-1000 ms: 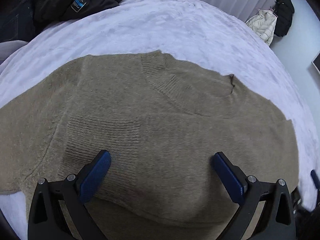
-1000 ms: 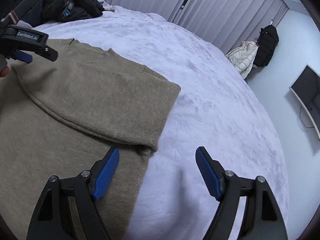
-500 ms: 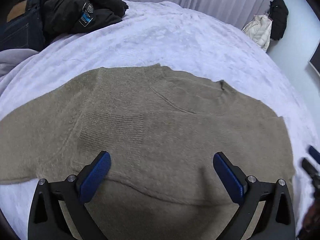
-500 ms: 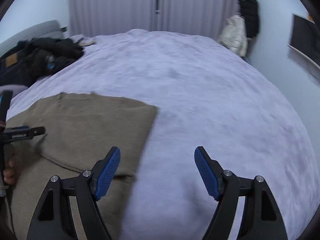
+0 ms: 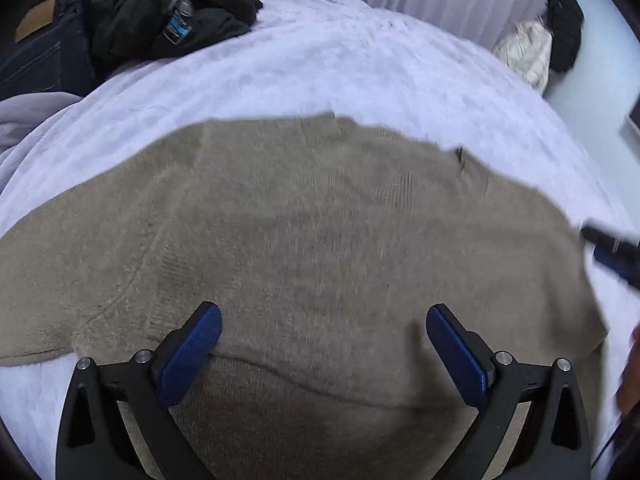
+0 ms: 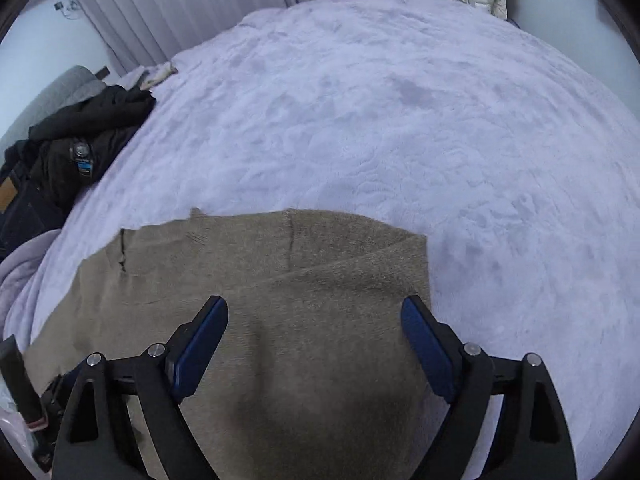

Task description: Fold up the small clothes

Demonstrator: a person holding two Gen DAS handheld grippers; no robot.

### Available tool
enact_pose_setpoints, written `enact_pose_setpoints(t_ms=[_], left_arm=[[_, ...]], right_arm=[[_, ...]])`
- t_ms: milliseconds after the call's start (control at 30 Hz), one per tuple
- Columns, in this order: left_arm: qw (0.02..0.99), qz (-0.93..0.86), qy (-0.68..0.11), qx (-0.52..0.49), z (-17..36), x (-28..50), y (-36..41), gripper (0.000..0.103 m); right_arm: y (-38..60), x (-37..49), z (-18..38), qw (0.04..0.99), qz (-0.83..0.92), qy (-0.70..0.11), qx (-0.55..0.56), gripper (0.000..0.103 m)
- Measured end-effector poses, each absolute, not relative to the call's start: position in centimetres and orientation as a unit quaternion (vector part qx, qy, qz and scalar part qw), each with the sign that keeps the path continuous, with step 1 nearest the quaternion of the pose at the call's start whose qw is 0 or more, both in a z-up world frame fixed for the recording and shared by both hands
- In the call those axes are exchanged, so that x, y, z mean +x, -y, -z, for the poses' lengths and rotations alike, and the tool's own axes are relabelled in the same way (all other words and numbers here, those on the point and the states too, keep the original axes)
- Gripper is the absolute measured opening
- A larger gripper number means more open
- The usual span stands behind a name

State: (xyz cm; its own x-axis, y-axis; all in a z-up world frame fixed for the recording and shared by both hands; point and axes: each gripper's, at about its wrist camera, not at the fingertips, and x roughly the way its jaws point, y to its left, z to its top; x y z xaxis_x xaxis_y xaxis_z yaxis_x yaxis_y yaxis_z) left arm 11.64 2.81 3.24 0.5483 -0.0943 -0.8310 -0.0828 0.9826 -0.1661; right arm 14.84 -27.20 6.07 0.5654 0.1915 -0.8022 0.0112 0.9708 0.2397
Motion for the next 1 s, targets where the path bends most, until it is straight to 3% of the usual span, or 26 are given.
enact_pose_setpoints(t_ms=[200,433,600,833,1000], left_arm=[[0.861,-0.017,-0.507,-0.026,-1.2,12.7,-1.7,0.103],[0.856,0.008,-0.515,-0.048,-1.6,8.4,-3.7,0.103],[0.866,0.007,-0.496,-0.057,-3.6,4.0,-5.7,0.103],[0.849,-0.126,-0.476,-0.192,-3.8,0.4,-18.4,0.103],[0.803,-0.233,-0.454,-0.307,-2.7,-3.5,-29.7,0.103]], right_arm=[[20.1,15.0,-2.0,0.861,0.004,-0.505,-0.057,0.091],[19.9,4.9,-3.1,0.887,0.009,-0.460,-0.051,0.092],[19.7,0.8,-2.6,0.877,-0.007,-0.477,-0.053,0.095],[17.4,3.8,-6.7,0.900,-0.026,-0.434,-0.016,0.095],[14.2,11.2,-3.0,0.873,0.077,-0.481,-0.030,0.095]])
